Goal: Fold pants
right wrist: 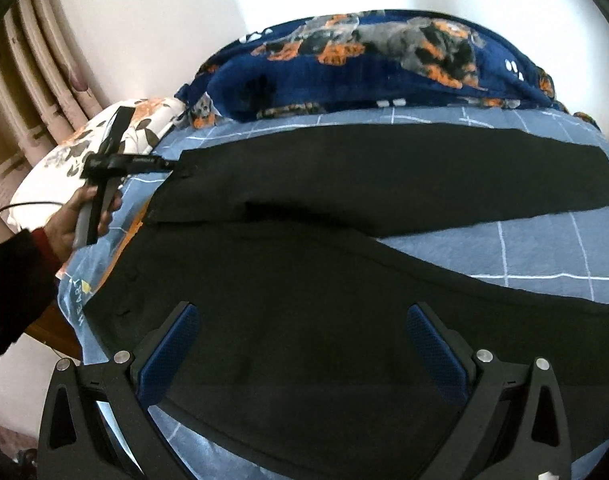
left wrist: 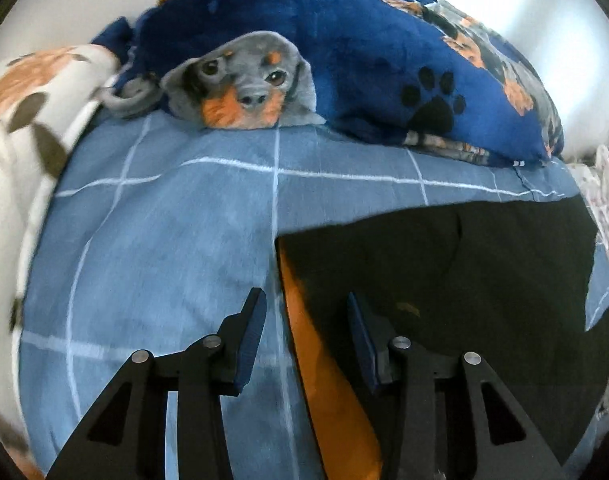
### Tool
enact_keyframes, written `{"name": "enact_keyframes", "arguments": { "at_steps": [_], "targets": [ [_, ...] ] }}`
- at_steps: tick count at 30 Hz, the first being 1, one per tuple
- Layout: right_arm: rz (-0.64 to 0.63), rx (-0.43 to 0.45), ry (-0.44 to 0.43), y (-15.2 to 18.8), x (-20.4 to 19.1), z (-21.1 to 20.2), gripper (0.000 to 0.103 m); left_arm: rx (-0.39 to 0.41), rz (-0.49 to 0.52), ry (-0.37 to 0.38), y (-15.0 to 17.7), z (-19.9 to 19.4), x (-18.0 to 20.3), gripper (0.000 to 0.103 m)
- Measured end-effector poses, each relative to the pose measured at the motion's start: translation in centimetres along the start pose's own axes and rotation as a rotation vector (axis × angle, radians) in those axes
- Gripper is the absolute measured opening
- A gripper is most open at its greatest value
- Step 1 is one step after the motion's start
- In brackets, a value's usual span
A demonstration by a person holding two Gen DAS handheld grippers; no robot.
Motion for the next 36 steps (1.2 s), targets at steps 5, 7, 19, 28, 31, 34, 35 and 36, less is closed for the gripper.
{"name": "enact_keyframes", "arguments": {
  "at_steps": [5,7,19,28,31,34,35,36],
  "targets": [
    [0.024,-0.028,0.018,-0.2,0.3,0.9,0.103,-0.010,0.057,0.072,-2.2,1.4,-0.1,0.044],
    [0.043,-0.038,0.025,-0.2,0.5,1.1,0.103,-0.022,0.049,0.114,-2.7,1.6,-0.3,0.044],
    [0.137,-0.015,-0.017,-1.9,1.4,0.8,0.103,0.135,0.061,0.035,-2.2,-3.3,3.0,0.010],
    [0.412,0.037,-0.381,-10.6,6.3,1.1,0.103,0.409,0.046,0.098,2.9,-14.7,9.4,0.010],
    [0.550,0.005,-0.533,-13.2,7.6,3.3,0.103,0.436,0.040,0.119,6.0,-17.3,11.3,0.010],
    [0.687,-0.030,-0.649,-14.8,8.3,5.8,0.103,0.447,0.046,0.115,9.5,-19.3,13.2,0.010],
    [0.733,-0.045,-0.657,-15.2,8.6,6.7,0.103,0.447,0.039,0.121,10.4,-19.7,13.6,0.010],
    [0.766,-0.062,-0.672,-15.6,8.7,7.6,0.103,0.442,0.030,0.125,11.5,-20.1,14.0,0.010]
  ]
}}
Point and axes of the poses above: each gripper's, at about its wrist camera, not at the fingertips, and z roughly the way its jaws point, x to its right, y to its underside, the point moved 4 cm from there along z, roughly the way its jaws point, and after that the axes turned 4 degrees about y, right-handed, at the moved point
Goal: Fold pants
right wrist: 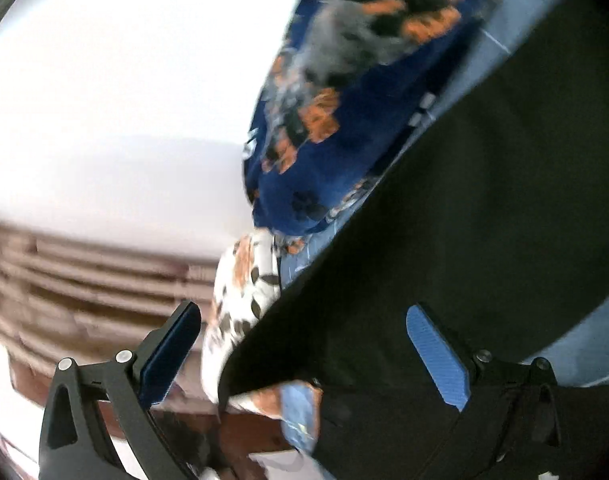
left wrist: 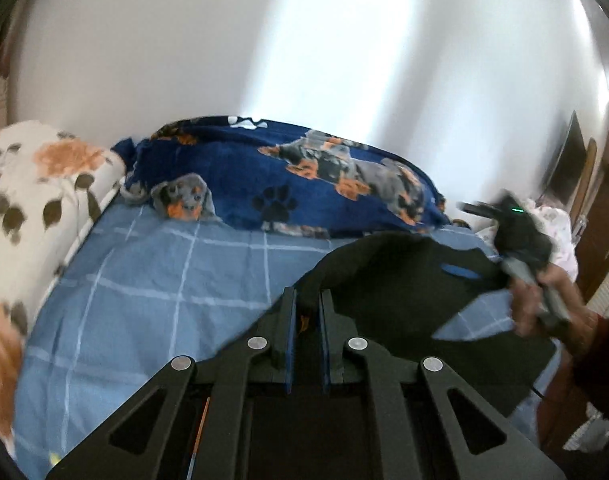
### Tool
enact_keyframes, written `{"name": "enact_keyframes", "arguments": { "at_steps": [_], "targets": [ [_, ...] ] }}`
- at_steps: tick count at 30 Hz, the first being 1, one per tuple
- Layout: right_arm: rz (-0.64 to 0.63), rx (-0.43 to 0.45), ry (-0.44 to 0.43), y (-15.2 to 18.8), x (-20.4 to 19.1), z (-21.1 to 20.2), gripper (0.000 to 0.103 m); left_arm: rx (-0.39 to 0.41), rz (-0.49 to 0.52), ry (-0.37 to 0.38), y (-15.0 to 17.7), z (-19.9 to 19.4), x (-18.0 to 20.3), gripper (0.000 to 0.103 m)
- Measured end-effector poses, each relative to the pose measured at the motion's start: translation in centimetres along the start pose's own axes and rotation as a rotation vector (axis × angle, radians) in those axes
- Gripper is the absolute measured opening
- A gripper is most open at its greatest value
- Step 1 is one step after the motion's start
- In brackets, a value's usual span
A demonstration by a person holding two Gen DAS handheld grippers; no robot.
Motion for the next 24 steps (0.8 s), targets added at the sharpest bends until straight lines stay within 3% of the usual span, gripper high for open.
{"name": "enact_keyframes", "arguments": {
  "at_steps": [2,4,5,6,10,15,19,24],
  "targets": [
    [0.039,-0.022,0.006,-0.7,0.7,1.2,0.095,-0.015,-0.007,-0.002,1.5,-1.1,0.9,0.010],
    [0.061,-0.032,0.035,-0.9,1.4,2.1,0.073,-0.026,-0.021,-0.006,2.8,-1.9,1.3,0.010],
    [0.050,-0.046,0.048,-0.8,1.5,2.2,0.037,-0.032,-0.030,-0.012,3.3,-2.2,1.3,0.010],
    [0.037,-0.048,0.088,-0.4,1.6,2.2,0.007,-0.043,-0.045,-0.014,3.7,-2.3,1.1,0.010],
    [-0.076,0.004,0.147,3.6,1.2,-0.8,0.008,-0.048,-0.074,-0.059,4.9,-3.6,0.1,0.010],
    [-0.187,0.006,0.179,12.2,1.9,-5.7,0.008,-0.091,-0.072,-0.100,6.9,-4.2,-1.1,0.010],
    [-0.159,-0.023,0.197,18.3,4.7,-7.3,0.007,-0.159,-0.056,-0.129,9.7,-4.0,-1.5,0.010],
    [-0.117,-0.086,0.239,22.0,8.3,-6.8,0.007,-0.230,-0.088,-0.159,13.7,-3.8,-2.7,0.011]
  ]
}}
Point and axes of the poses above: each gripper's, at about its wrist camera, not at the fingertips, and z roughly the way its jaws point, x to its right, y to its underside, the point moved 4 cm from there along z, roughly the way its jaws point, and after that the axes turned 4 degrees about y, right-handed, at the moved point
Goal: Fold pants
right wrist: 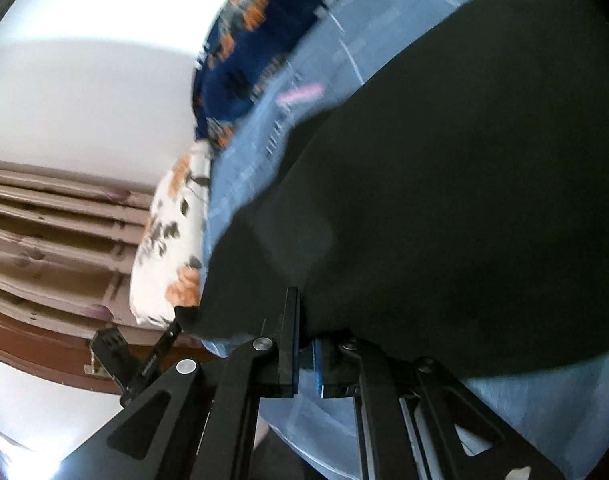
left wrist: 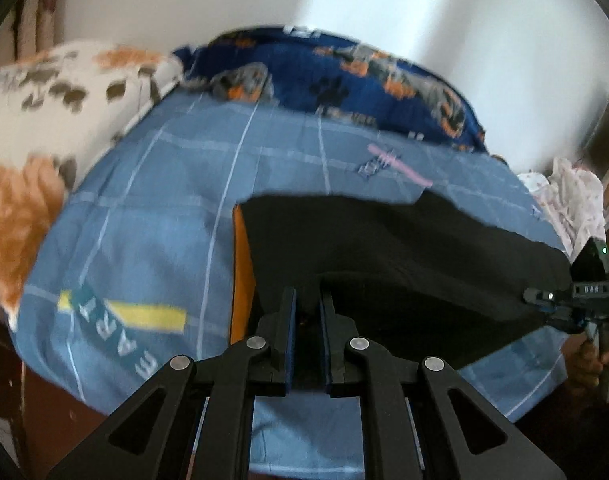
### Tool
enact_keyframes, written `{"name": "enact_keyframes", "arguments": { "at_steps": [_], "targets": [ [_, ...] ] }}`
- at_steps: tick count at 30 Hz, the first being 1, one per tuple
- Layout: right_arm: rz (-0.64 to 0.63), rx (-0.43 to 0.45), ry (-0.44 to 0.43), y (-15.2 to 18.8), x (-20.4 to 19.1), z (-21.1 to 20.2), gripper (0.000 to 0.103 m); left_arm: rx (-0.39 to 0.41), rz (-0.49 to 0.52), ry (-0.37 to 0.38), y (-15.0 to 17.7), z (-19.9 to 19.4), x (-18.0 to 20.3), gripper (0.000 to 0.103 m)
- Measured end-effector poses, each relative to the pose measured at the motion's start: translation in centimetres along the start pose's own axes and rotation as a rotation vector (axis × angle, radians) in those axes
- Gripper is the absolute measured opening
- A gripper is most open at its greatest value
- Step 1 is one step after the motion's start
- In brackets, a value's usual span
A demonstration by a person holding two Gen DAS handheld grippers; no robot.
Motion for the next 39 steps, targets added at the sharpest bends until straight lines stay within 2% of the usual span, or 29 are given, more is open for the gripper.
{"name": "enact_keyframes", "arguments": {
  "at_steps": [6,9,10,12,13,16,18,20,23,25,27,28,30,31,33,36,39],
  "targets": [
    [0.038,-0.054,0.028,1.7,2.2,1.7,0.007,-0.004,0.001,-0.028,2.0,0.3,-0.4,0.012],
    [0.026,-0.056,0.031,1.6,2.4,1.9,0.007,-0.022,0.011,-0.075,2.5,0.5,-0.8,0.019],
    [0.031,-0.058,0.029,1.5,2.6,2.1,0.007,-0.025,0.008,-0.083,2.5,0.4,-1.1,0.023],
    [0.045,-0.065,0.022,1.6,3.1,2.3,0.006,-0.025,-0.016,-0.129,2.4,-0.1,-1.8,0.049],
    [0.054,-0.068,0.018,1.6,3.3,2.2,0.006,-0.014,-0.029,-0.184,2.2,-0.8,-2.2,0.066],
    [0.052,-0.068,0.018,1.7,3.4,2.2,0.006,0.096,-0.044,-0.323,1.1,-3.9,-2.7,0.067],
    [0.054,-0.069,0.018,1.7,3.4,2.4,0.006,0.149,-0.044,-0.353,0.2,-5.2,-2.3,0.067],
    [0.060,-0.071,0.013,1.7,3.6,2.5,0.006,0.160,-0.029,-0.277,-0.7,-5.6,-0.8,0.067],
    [0.065,-0.070,0.006,1.8,3.6,2.6,0.005,0.110,0.018,-0.165,-1.1,-3.5,2.9,0.067],
    [0.072,-0.070,-0.003,1.8,3.7,2.7,0.005,0.043,0.029,-0.080,-0.6,-0.9,4.8,0.067],
    [0.084,-0.073,-0.023,1.8,3.8,2.7,0.005,-0.043,0.044,-0.033,0.7,2.1,6.8,0.066],
    [0.090,-0.076,-0.033,1.8,3.9,2.7,0.005,-0.095,0.053,-0.021,1.6,3.9,7.4,0.062],
    [0.106,-0.086,-0.050,1.7,4.2,2.4,0.008,-0.142,0.064,-0.019,2.6,5.7,8.0,0.057],
    [0.110,-0.089,-0.058,1.6,4.4,2.1,0.009,-0.159,0.069,-0.029,3.0,6.5,7.9,0.057],
    [0.122,-0.065,-0.074,0.9,5.0,0.5,0.019,-0.156,0.075,-0.044,3.3,7.2,7.7,0.057],
    [0.177,0.015,-0.089,-0.9,8.0,-3.5,0.021,-0.149,0.090,-0.051,3.1,7.4,7.7,0.057],
    [0.310,0.149,-0.086,-3.0,13.6,-9.2,0.021,-0.147,0.067,-0.043,3.1,7.5,7.5,0.057]
  ]
}}
Point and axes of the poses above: each gripper's, at about its wrist camera, not at the fingertips, and z roughly the way its jaws point, x to its right, y to its underside, the point moved 4 cm from there along z, roughly the way its jaws point, and after that the axes turned 4 degrees about y, right-handed, at the moved point
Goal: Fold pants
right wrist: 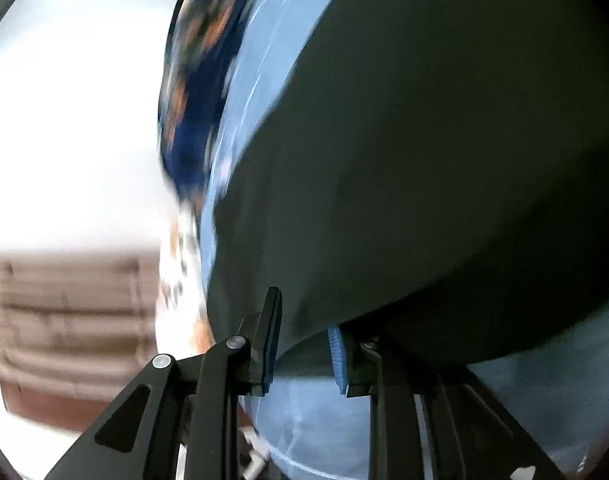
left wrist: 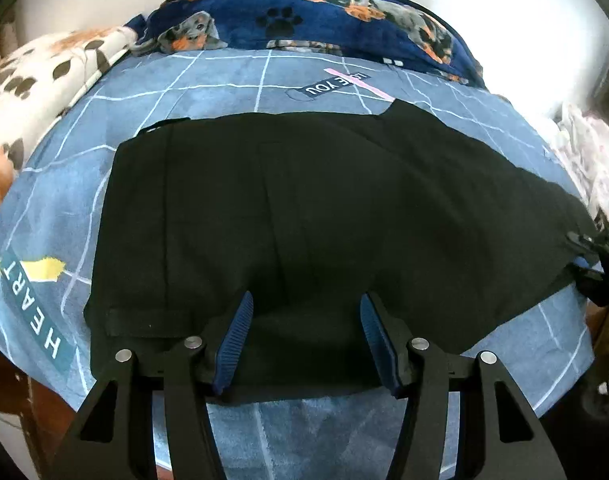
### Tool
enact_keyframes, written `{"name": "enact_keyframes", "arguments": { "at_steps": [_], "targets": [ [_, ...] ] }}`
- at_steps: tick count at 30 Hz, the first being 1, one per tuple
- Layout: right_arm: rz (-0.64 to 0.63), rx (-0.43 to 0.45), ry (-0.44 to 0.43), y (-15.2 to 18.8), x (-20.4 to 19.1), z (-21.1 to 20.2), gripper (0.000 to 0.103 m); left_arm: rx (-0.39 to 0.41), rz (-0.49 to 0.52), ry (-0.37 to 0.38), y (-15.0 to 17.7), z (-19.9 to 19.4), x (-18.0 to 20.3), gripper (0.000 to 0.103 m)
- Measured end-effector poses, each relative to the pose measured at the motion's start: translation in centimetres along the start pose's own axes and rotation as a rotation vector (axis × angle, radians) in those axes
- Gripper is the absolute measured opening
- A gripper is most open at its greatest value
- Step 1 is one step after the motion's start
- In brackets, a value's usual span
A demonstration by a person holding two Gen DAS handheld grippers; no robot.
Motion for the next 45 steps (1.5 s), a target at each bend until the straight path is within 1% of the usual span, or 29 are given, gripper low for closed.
{"name": "enact_keyframes", "arguments": {
  "at_steps": [1,3,5,7,8,10,11,12,13,15,19,22,24,26,28,30,32,33,34,36,37,38,39,41,42,45],
  "targets": [
    [0.047,0.053,-0.016,-1.5,1.4,-2.1,0.020,0.001,-0.003,-0.001,-0.1,0.1,0.0,0.057],
    [0.109,0.156,-0.026,-4.5,4.2,-6.4,0.011,0.002,-0.002,-0.005,-0.2,0.0,-0.1,0.057],
    [0.147,0.252,-0.011,-6.8,6.5,-10.0,0.011,0.002,-0.007,-0.003,-0.1,0.0,-0.1,0.057],
    [0.179,0.340,-0.015,-9.0,8.9,-13.6,0.010,0.002,-0.009,0.000,0.0,-0.1,-0.1,0.057],
    [0.196,0.366,-0.019,-9.7,9.8,-14.8,0.006,0.003,-0.011,-0.001,0.0,-0.1,0.0,0.057],
    [0.255,0.408,-0.081,-10.9,11.8,-16.9,0.005,0.002,-0.007,-0.003,0.0,-0.1,0.0,0.057],
    [0.281,0.439,-0.097,-11.3,12.8,-18.0,0.004,0.003,-0.007,-0.005,0.0,-0.1,0.0,0.057],
    [0.291,0.451,-0.111,-11.6,13.4,-18.7,0.004,0.005,-0.004,-0.007,0.0,-0.1,0.0,0.057],
    [0.297,0.454,-0.118,-11.8,13.7,-19.1,0.003,0.005,-0.003,-0.008,0.0,-0.1,0.0,0.057],
    [0.287,0.462,-0.106,-12.1,13.8,-19.5,0.002,0.005,-0.004,-0.008,0.0,0.0,0.0,0.057],
    [0.189,0.491,-0.003,-11.7,12.3,-20.9,0.003,0.005,0.004,-0.013,-0.1,0.0,-0.1,0.057],
    [0.160,0.524,0.021,-10.7,11.8,-22.7,0.003,0.004,-0.009,-0.016,-0.2,0.0,-0.1,0.057],
    [0.165,0.552,0.024,-10.2,12.3,-23.8,0.001,0.002,-0.033,0.007,-0.3,-0.1,-0.6,0.057],
    [0.196,0.577,0.040,-9.7,13.9,-25.3,0.001,0.000,-0.043,0.020,-0.4,-0.2,-0.9,0.057],
    [0.220,0.582,-0.002,-9.1,15.1,-25.9,0.002,-0.004,-0.027,0.011,-0.4,-0.2,-0.7,0.057],
    [0.199,0.607,-0.082,-8.7,14.7,-26.3,0.005,-0.007,-0.006,-0.007,-0.3,-0.2,-0.5,0.057],
    [0.208,0.600,-0.176,-8.7,14.3,-26.3,0.006,-0.008,-0.001,-0.018,-0.3,-0.1,-0.4,0.058],
    [0.204,0.584,-0.191,-8.9,13.8,-26.0,0.009,-0.007,-0.004,-0.016,-0.4,-0.1,-0.5,0.058],
    [0.190,0.574,-0.179,-9.2,13.2,-25.5,0.011,-0.006,-0.009,-0.014,-0.4,-0.1,-0.5,0.058],
    [0.164,0.549,-0.150,-9.7,12.2,-24.4,0.023,-0.004,-0.018,-0.010,-0.4,-0.1,-0.6,0.058],
    [0.168,0.541,-0.147,-10.0,12.1,-24.1,0.027,-0.004,-0.019,-0.009,-0.4,-0.1,-0.6,0.058],
    [0.181,0.536,-0.129,-10.3,12.0,-23.6,0.035,-0.004,-0.021,-0.009,-0.4,-0.1,-0.6,0.058],
    [0.189,0.534,-0.100,-10.5,12.1,-23.3,0.041,-0.004,-0.022,-0.010,-0.4,-0.1,-0.6,0.058],
    [0.201,0.522,-0.045,-10.7,12.3,-22.7,0.043,-0.004,-0.020,-0.009,-0.5,-0.1,-0.6,0.058],
    [0.208,0.513,-0.035,-10.8,12.3,-22.4,0.041,-0.005,-0.020,-0.009,-0.5,-0.1,-0.6,0.058],
    [0.213,0.496,-0.030,-10.7,12.1,-21.8,0.041,-0.004,-0.017,-0.005,-0.5,-0.1,-0.5,0.061]
  ]
}}
Point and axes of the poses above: each gripper's, at about its wrist camera, not at the fingertips, and z roughly the way its jaws point, x to its right, y to its underside, the point moved 4 cm from there along z, roughly the way its jaws point, and after that the axes turned 4 degrees about y, right-handed, at the moved point
